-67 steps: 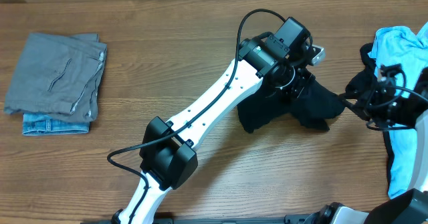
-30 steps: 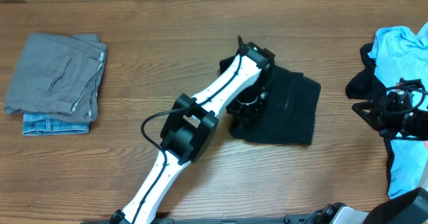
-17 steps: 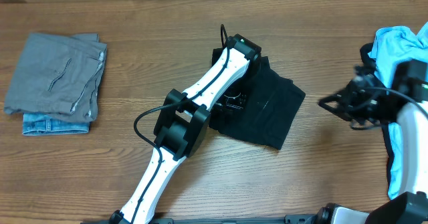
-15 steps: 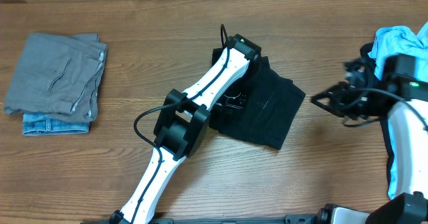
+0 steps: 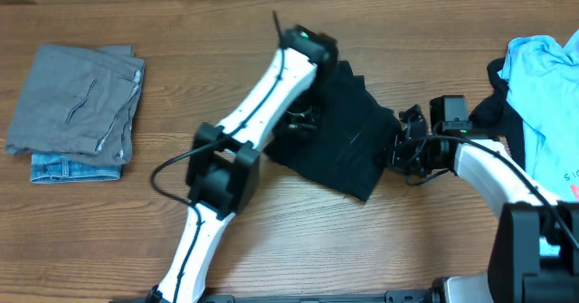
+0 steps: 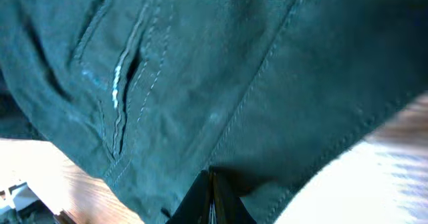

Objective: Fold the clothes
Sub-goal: 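Grasp the garment's right edge with the right gripper and spread it flat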

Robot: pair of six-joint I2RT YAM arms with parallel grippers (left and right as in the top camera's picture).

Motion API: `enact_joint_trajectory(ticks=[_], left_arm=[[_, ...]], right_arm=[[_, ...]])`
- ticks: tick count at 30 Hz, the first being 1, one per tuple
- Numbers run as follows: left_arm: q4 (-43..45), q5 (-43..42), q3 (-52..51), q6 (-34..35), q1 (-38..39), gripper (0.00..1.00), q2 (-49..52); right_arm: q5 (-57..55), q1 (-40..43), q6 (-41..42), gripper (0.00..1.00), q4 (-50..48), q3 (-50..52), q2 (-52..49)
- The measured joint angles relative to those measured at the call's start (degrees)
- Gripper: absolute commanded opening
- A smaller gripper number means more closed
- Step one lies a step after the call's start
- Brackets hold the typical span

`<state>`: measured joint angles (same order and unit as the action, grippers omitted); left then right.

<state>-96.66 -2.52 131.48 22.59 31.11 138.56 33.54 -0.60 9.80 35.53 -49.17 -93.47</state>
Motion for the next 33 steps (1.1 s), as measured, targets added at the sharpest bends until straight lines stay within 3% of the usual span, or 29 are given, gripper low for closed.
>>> enact_joint_trajectory(ticks=[5, 9, 11, 15, 18, 23, 33], left_arm=[[0.00, 0.24, 0.00, 0.66, -5.44, 0.79, -5.46], [4.22, 0.02, 0.00, 0.59, -9.25, 0.86, -6.69], [10.08, -1.73, -0.15, -1.66, -10.80, 1.00, -6.67], [20.94, -6.38, -0.28, -6.34, -11.37, 1.00, -6.67], [24.09, -9.79, -0.28, -9.29, -11.08, 1.00, -6.67], [26.23, -13.55, -0.28, -12.39, -10.05, 1.00, -5.11], [28.61, -17.99, -0.33, -15.47, -7.10, 1.00, 7.21]], right_arm=[[-0.17, -1.22, 0.92, 0.04, -1.90, 0.02, -2.51], [-0.39, -1.62, 1.86, 0.04, -3.10, 0.02, -3.58], [-0.48, -1.68, 2.19, 0.04, -3.30, 0.02, -4.13], [-0.50, -1.70, 2.21, 0.04, -3.28, 0.02, -4.24], [-0.52, -1.70, 2.23, 0.04, -3.17, 0.02, -4.24], [-0.52, -1.70, 2.25, 0.04, -3.17, 0.02, -4.26], [-0.50, -1.70, 2.43, 0.04, -3.17, 0.02, -4.26]])
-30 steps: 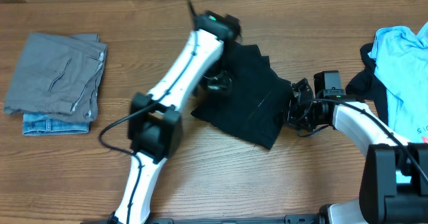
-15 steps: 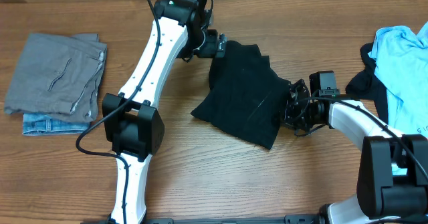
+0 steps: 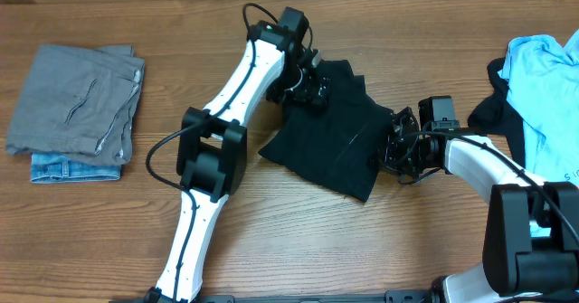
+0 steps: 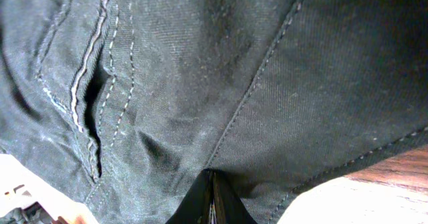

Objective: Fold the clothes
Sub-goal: 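Grasp the garment's right edge with the right gripper and spread it flat, then carry the folded black garment left with the left gripper onto the stack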

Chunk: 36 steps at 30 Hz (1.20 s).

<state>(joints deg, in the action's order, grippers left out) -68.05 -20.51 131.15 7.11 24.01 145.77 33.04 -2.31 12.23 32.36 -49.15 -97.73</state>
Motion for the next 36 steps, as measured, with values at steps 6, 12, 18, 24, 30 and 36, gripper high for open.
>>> enact_joint_trajectory(ticks=[6, 12, 18, 24, 30, 36], left_arm=[[3.63, -4.59, 0.00, -1.75, 1.95, 0.96, 0.63], [2.16, -9.75, 0.04, -3.34, 3.28, 0.28, 0.61], [-0.98, -12.26, 1.68, -4.61, 1.22, 0.16, 0.61], [-6.78, -11.67, 6.03, -8.79, -1.68, 0.15, 0.37], [-10.69, -5.95, 10.91, -9.70, -4.04, 0.16, -0.39], [-12.22, -3.15, 12.15, -10.08, -8.15, 0.06, -1.03]], right_arm=[[-0.02, 0.02, 0.00, 0.04, -0.24, 0.00, 0.00], [-0.02, 0.00, -0.02, 0.04, -0.24, 0.00, 0.00], [-0.22, 0.13, 0.13, 0.04, 4.11, -2.05, 1.99], [-2.29, 4.48, 3.17, 0.24, 11.58, -10.10, 16.70], [-5.51, 10.73, 4.68, 0.37, 20.41, -11.50, 26.56], [-10.01, 11.32, 5.33, 0.82, 25.18, -11.47, 26.75]])
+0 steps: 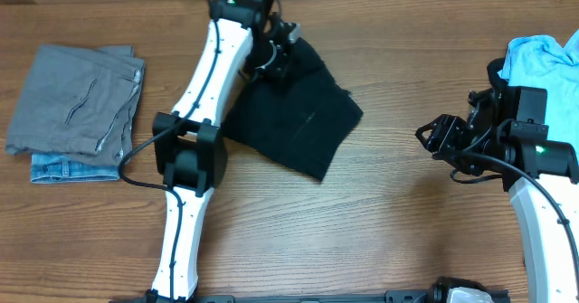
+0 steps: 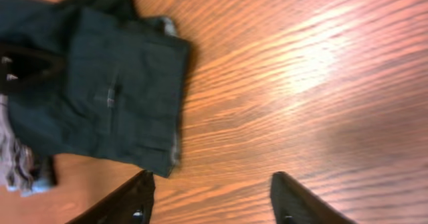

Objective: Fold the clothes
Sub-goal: 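Carry the folded black garment left with the left gripper onto the stack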

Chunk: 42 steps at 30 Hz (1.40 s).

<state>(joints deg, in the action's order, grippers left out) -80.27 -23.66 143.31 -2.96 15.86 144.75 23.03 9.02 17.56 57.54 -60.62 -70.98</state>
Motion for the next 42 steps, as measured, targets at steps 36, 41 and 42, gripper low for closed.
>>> enact_joint_trajectory(ticks=[36, 41, 42], left_arm=[[0.59, -3.34, 0.02, 5.90, -41.68, 0.07, -5.88], [0.83, -4.04, 0.02, 5.75, -46.60, 0.08, -5.88], [1.09, -4.11, 0.02, 5.73, -47.63, 0.08, -5.88]], right_arm=[[-3.56, 0.00, 0.22, 1.00, 1.66, 0.02, 0.00], [-3.54, 0.00, 0.22, 1.00, 1.68, 0.02, 0.00], [-3.56, 0.00, 0.22, 1.00, 1.66, 0.02, 0.00]])
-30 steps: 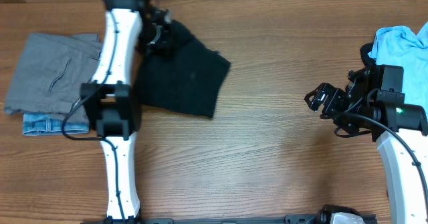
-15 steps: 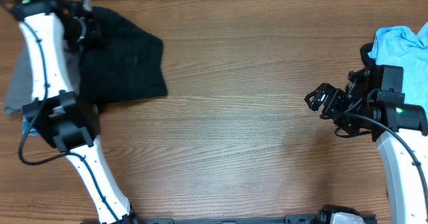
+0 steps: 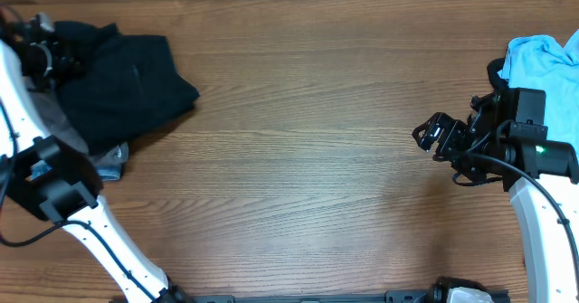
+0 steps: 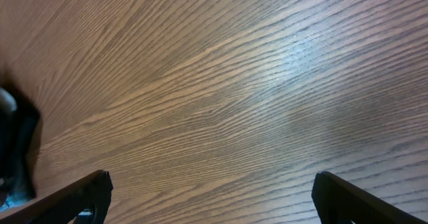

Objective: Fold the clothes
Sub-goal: 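Carry the folded black garment left with the left gripper onto the stack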

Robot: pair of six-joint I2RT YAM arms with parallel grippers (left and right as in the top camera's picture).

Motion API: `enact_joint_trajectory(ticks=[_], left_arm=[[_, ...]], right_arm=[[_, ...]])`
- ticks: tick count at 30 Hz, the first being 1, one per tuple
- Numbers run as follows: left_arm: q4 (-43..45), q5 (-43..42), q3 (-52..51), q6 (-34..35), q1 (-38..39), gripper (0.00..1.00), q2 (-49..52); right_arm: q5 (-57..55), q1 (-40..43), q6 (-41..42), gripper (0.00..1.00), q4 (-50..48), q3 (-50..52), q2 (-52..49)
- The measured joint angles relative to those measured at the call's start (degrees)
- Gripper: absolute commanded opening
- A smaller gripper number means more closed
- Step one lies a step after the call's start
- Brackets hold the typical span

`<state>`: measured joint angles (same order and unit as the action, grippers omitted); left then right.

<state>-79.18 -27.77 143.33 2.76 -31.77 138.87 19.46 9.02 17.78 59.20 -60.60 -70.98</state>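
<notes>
A folded black garment point(image 3: 127, 86) lies at the far left of the wooden table, on top of the grey folded stack point(image 3: 107, 158). My left gripper point(image 3: 45, 57) sits at the garment's left end, its fingers closed in the cloth. Over bare wood at the right my right gripper point(image 3: 432, 133) hangs open with nothing in it. In the right wrist view its fingers point(image 4: 87, 194) stand far apart, and a sliver of the black garment point(image 4: 17, 144) shows at the left edge.
A light blue shirt point(image 3: 543, 63) lies on dark clothing point(image 3: 496, 72) at the right edge, just behind my right arm. The left arm's white links point(image 3: 54, 194) run down the left side of the table point(image 3: 298, 158).
My left gripper and the black garment have moved from the upper middle-left of the table to the far left, onto the grey stack. The right arm stays in place, its jaws now wider apart.
Both grippers held the folded black garment at mid-table, the right one shut on its right edge. Then the garment sat slightly further left. Then the right gripper was off it, open, back at the right. The left gripper has since moved the garment onto the grey stack.
</notes>
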Motion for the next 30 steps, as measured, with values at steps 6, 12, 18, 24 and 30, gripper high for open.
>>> enact_joint_trajectory(ticks=[6, 12, 18, 24, 30], left_arm=[[1.95, -0.07, 0.00, -0.37, -4.22, 0.07, 0.00], [2.54, 1.46, 0.00, -0.37, -5.11, 0.06, 0.00], [3.17, 5.18, 0.00, 0.28, -5.09, 0.06, 0.00], [3.39, 12.61, 0.00, 2.97, -5.09, 0.06, 0.00], [4.28, 17.44, 0.00, 4.63, -5.27, 0.06, 0.00]], right_arm=[[0.00, 0.00, -0.02, 1.00, 0.00, 0.00, 0.00], [0.00, 0.00, 0.00, 1.00, 0.02, 0.00, 0.00], [0.00, 0.00, 0.02, 1.00, 0.00, 0.00, 0.00], [0.00, 0.00, 0.00, 1.00, 0.02, 0.00, 0.00], [0.00, 0.00, 0.00, 1.00, 0.00, 0.00, 0.00]])
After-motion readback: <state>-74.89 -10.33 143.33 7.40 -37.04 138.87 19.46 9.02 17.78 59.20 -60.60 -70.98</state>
